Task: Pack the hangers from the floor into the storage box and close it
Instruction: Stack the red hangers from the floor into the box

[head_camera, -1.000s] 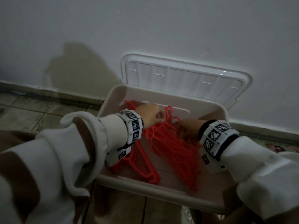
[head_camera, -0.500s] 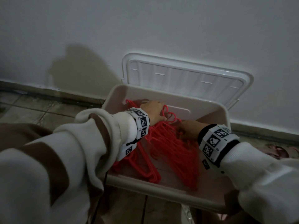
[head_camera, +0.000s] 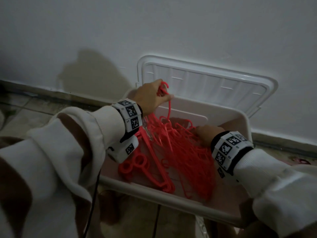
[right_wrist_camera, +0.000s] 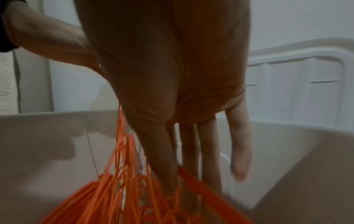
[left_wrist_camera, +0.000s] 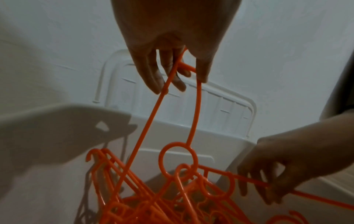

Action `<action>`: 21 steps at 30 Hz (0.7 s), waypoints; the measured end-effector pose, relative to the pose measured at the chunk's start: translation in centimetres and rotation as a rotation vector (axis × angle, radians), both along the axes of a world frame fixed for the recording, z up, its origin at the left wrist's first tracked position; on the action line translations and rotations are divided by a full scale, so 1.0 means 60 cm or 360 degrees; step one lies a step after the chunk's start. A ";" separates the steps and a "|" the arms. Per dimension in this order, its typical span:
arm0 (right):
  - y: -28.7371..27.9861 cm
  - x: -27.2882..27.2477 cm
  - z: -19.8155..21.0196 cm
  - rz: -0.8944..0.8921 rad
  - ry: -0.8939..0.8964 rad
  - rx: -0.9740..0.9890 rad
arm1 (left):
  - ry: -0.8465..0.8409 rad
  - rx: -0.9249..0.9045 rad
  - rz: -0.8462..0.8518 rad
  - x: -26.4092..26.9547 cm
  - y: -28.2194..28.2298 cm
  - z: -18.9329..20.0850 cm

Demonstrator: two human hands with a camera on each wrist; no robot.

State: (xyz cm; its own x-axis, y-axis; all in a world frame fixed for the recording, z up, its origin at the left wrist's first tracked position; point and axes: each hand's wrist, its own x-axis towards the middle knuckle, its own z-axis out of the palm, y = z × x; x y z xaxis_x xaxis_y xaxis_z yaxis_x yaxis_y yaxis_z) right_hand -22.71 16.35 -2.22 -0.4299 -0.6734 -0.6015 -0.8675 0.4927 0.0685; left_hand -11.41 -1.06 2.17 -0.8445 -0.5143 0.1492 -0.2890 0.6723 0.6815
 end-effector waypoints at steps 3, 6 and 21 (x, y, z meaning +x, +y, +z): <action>-0.013 0.002 -0.005 0.0054 0.0046 -0.0172 | 0.0052 0.0021 0.0059 0.009 -0.009 0.004; -0.030 0.007 0.005 -0.0028 -0.0228 -0.0474 | 0.0141 0.0065 0.0074 0.014 -0.005 0.011; -0.036 0.025 -0.013 -0.0274 -0.0735 -0.0970 | 0.0413 0.0455 0.0131 -0.005 0.005 0.022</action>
State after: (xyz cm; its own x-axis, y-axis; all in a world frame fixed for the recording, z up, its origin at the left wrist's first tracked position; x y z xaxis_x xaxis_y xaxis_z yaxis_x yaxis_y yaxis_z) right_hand -21.23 14.18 -2.97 -0.3546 -0.8887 -0.2906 -0.6503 0.4577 -0.6063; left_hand -11.72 -0.76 3.47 -0.7517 -0.6306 0.1931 -0.1276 0.4263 0.8955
